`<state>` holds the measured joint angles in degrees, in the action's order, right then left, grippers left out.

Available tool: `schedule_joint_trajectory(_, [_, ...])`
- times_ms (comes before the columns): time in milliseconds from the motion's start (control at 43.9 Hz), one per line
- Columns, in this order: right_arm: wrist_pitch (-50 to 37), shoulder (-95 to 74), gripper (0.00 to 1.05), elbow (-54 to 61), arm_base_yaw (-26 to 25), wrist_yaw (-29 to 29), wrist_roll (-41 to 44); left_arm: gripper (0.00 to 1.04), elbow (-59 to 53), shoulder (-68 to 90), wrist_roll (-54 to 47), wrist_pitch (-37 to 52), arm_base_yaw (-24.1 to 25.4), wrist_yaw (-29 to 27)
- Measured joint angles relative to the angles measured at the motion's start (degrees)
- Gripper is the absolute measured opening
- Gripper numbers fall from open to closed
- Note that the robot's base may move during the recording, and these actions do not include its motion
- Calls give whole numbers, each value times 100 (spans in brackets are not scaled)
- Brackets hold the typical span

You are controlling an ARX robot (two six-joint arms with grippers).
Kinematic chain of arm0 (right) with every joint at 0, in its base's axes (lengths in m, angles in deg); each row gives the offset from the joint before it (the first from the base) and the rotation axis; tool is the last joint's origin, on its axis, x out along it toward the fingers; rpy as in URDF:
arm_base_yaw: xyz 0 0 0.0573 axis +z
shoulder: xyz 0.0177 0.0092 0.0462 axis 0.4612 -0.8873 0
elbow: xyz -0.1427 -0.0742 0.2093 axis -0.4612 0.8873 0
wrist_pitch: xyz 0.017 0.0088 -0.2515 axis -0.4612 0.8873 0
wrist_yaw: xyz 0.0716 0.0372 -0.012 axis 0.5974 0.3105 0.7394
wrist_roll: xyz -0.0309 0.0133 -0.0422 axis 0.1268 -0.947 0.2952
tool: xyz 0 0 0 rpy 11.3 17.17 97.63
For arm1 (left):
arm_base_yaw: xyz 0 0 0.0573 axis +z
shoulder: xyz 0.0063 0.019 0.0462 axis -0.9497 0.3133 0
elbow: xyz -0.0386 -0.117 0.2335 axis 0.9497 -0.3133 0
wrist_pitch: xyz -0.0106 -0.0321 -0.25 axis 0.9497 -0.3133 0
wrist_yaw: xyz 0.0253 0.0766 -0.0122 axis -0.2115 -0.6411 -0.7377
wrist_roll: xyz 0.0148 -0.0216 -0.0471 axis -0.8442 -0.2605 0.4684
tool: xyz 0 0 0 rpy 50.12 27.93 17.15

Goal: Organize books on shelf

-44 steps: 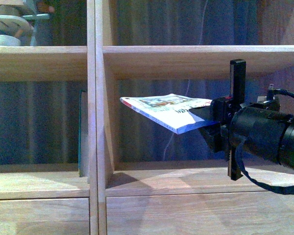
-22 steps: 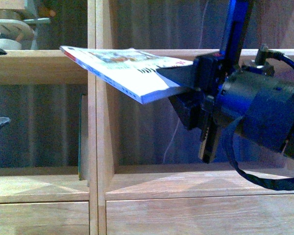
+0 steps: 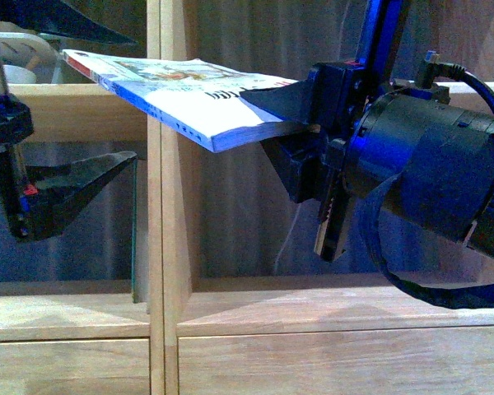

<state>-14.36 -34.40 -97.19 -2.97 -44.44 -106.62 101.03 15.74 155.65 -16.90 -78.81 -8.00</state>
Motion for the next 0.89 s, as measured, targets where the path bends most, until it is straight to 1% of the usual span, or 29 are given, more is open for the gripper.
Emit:
schedule_joint_trajectory(137, [-48, 13, 7, 24, -26, 74, -39, 97, 188, 205, -98, -79, -197, -173])
schedule_joint_trajectory(182, [-63, 13, 7, 26, -52, 90, -72, 94, 203, 245, -120, -85, -225, -229])
schedule_joint_trajectory(251, [-87, 13, 7, 33, -96, 127, -92, 84, 219, 284, -118, -87, -258, -256])
schedule_joint_trajectory(342, [-125, 15, 7, 70, -160, 149, -114, 74, 223, 297, -153, -87, -278, -304])
schedule_joint_trajectory(410, [-166, 15, 7, 118, -195, 151, -138, 63, 227, 297, -179, -79, -319, -293])
schedule_joint_trajectory(501, [-208, 15, 7, 151, -223, 160, -184, 52, 227, 297, -210, -61, -369, -295])
schedule_joint_trajectory(570, [-243, 15, 7, 173, -225, 179, -225, 42, 227, 297, -221, -33, -402, -284])
schedule_joint_trajectory(592, [-264, 15, 7, 184, -227, 192, -254, 40, 227, 297, -223, -31, -407, -282])
schedule_joint_trajectory(729, [-352, 15, 7, 225, -225, 251, -393, 21, 227, 297, -197, 162, -417, -251])
schedule_joint_trajectory(775, [-380, 15, 15, 229, -223, 262, -468, 16, 227, 297, -162, 223, -417, -247])
schedule_joint_trajectory(820, [-426, 15, 20, 229, -221, 280, -518, 10, 225, 297, -105, 299, -415, -245])
schedule_joint_trajectory(866, [-474, 15, 27, 232, -212, 302, -570, 8, 225, 295, -70, 343, -409, -245])
schedule_joint_trajectory(889, [-479, 15, 29, 232, -208, 302, -570, 7, 225, 286, -55, 361, -400, -247])
